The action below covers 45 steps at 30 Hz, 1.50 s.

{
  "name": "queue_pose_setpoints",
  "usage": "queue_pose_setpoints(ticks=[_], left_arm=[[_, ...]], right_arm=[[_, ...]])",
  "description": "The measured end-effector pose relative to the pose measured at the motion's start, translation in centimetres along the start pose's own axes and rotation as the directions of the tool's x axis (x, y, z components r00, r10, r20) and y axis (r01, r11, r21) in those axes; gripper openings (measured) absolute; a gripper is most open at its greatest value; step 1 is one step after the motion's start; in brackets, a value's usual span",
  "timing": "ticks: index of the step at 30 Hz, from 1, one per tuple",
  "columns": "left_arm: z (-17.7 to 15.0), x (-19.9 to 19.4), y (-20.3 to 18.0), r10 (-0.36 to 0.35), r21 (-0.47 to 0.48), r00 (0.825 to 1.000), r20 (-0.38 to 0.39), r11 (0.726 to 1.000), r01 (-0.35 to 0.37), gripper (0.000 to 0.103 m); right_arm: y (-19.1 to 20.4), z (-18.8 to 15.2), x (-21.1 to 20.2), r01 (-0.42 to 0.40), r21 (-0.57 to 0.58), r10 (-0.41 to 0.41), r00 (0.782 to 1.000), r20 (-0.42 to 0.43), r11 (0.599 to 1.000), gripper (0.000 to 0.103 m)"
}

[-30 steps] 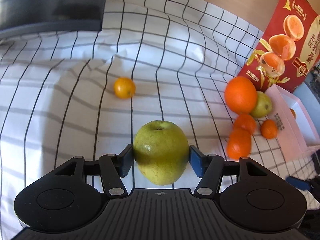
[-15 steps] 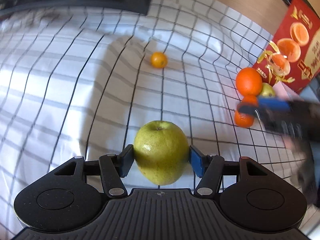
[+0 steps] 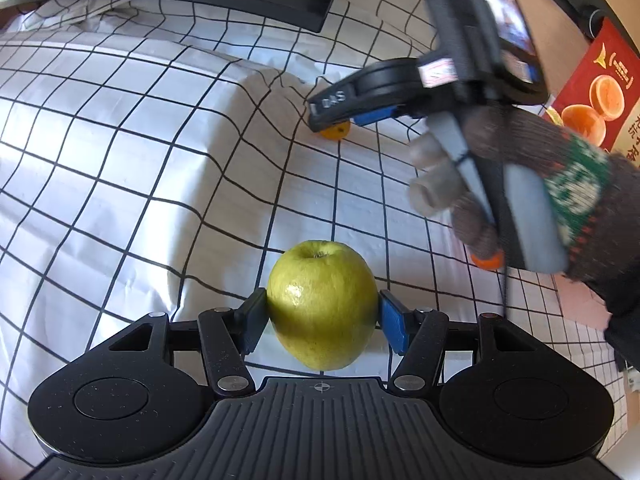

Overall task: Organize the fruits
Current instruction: 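Grasp the small orange with the right gripper while the left gripper holds the pear, then carry the small orange and the green pear toward the pink box with both grippers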

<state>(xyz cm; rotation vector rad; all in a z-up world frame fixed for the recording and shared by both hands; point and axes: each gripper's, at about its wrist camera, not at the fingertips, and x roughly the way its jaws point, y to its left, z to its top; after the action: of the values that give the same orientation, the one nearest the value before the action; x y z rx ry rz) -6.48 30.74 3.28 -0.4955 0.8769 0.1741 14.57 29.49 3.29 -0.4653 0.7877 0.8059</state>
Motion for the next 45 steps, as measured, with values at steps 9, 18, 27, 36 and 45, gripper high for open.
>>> queue_pose_setpoints(ticks=[9, 18, 27, 36, 45], left_arm=[[0.1, 0.1, 0.6, -0.026, -0.018, 1.000, -0.001, 0.999, 0.026, 0.064], [0.4, 0.5, 1.3, -0.051, -0.034, 0.999, -0.003, 0.998, 0.051, 0.064], [0.5, 0.7, 1.5, -0.069, -0.016, 0.998, 0.005, 0.998, 0.069, 0.064], [0.4, 1.3, 0.2, -0.055, 0.061, 0.998, 0.010, 0.997, 0.055, 0.064], [-0.8, 1.6, -4.1, -0.135, 0.216, 0.989, -0.067, 0.965, 0.147, 0.064]], right_arm=[[0.8, 0.5, 2.1, 0.043, -0.034, -0.044, 0.998, -0.040, 0.999, 0.032], [0.9, -3.0, -1.4, 0.095, -0.034, -0.097, 0.993, -0.062, 0.995, 0.032], [0.7, -8.2, -8.8, 0.135, 0.024, -0.134, 0.990, -0.048, 0.991, 0.032], [-1.4, -13.2, -13.6, 0.238, 0.134, -0.230, 0.971, -0.069, 0.962, 0.032], [-4.3, -18.4, -16.4, 0.299, 0.271, -0.277, 0.954, -0.116, 0.915, 0.032]])
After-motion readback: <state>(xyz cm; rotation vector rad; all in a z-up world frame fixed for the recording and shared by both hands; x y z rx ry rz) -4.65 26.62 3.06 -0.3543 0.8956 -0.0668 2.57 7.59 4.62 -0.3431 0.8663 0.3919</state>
